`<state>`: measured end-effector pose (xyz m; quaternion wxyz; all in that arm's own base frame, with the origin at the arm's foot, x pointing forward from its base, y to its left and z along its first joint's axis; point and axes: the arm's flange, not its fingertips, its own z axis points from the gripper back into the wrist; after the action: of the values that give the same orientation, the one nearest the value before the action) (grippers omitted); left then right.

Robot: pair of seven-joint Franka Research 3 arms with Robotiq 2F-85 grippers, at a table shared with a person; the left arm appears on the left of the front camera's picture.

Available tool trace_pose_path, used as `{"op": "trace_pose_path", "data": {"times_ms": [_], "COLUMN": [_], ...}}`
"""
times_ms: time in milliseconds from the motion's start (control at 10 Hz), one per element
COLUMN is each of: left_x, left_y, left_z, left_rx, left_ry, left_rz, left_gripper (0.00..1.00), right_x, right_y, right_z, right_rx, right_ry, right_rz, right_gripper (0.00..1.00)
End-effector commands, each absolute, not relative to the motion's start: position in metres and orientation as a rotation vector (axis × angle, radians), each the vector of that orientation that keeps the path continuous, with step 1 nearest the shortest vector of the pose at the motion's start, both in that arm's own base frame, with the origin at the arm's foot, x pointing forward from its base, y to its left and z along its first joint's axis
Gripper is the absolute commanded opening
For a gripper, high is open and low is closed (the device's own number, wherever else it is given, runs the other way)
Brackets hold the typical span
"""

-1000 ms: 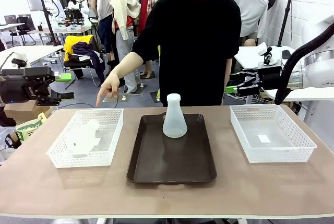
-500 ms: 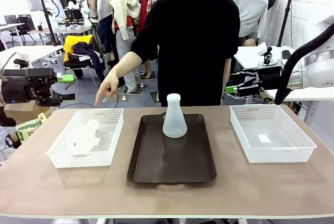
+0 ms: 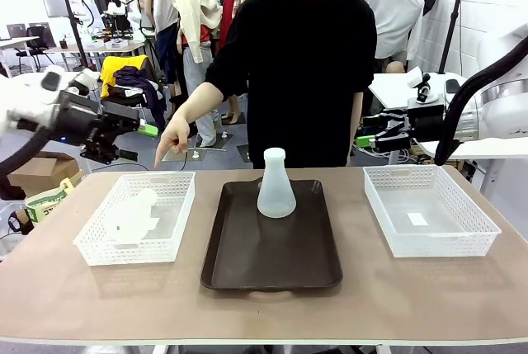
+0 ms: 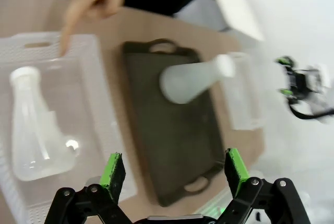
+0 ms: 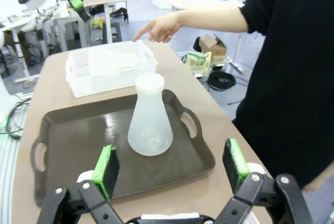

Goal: Prepare the laboratory tools.
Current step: Pick up the Big flask that the person points to.

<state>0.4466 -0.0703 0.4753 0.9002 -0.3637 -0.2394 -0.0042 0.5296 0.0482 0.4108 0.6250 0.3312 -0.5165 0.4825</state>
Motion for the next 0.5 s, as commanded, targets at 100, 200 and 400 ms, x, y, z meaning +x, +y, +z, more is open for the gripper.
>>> {"op": "trace_pose_path", "data": {"times_ms": [100,200,400], "left_x": [0.462,0.470,0.487], "left_y": [-0.068,-0.072,-0.079], "left_z": [0.510,0.509,0.507], "left_rx": [-0.376,-0.277,-0.106], "left_ry": [-0.329,-0.315,-0.304], "left_rz": [0.077,0.069,0.011], "left_gripper": [1.00,1.00,1.00], "right_x": [0.528,0.528,0.528], "right_y": [0.048,0.048,0.048], "right_z": [0.412,0.412,0.412], "right_rx": [0.758,0.758,0.758], "right_ry": [-1.174,-1.174,-1.174], "right_rz": [1.112,1.112,1.112], "right_gripper": [1.00,1.00,1.00]}}
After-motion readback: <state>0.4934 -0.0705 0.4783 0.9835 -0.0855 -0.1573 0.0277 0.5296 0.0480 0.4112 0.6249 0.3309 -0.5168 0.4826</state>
